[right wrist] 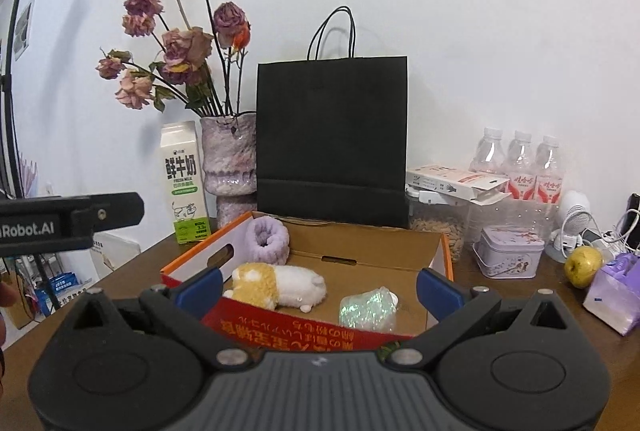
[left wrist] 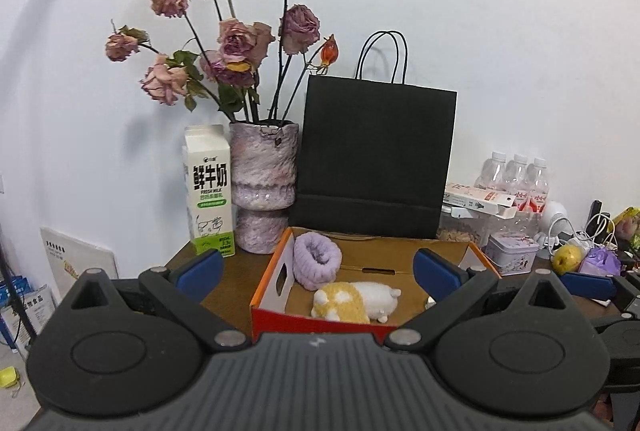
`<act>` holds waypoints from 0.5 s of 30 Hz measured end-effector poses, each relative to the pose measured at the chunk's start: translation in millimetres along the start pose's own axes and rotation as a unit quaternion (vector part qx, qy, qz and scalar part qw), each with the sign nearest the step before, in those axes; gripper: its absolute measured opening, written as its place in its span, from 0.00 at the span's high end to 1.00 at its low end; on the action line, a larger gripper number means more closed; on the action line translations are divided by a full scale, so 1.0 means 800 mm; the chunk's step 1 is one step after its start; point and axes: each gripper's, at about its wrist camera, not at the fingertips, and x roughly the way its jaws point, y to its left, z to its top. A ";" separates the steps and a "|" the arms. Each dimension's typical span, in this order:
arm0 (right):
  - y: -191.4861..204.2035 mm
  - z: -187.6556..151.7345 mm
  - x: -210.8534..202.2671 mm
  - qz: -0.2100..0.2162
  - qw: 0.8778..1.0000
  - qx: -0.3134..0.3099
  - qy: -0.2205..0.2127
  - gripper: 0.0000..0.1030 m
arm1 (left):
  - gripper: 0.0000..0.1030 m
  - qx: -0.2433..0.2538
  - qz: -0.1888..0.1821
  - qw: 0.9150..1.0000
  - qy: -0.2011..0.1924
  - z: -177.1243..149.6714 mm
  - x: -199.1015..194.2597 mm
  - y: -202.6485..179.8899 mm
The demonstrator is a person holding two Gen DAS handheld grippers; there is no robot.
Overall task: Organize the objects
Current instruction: 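Move both grippers back from the box toward the navy pouch and wooden block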
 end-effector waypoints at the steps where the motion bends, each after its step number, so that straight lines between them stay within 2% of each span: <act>1: 0.002 -0.001 -0.005 0.000 1.000 -0.002 0.001 0.00 | 0.00 0.000 0.000 1.000 0.000 -0.001 -0.006 0.000; 15: 0.026 -0.046 -0.093 0.008 1.000 -0.013 -0.001 0.00 | 0.00 0.000 0.007 1.000 0.020 -0.045 -0.089 0.017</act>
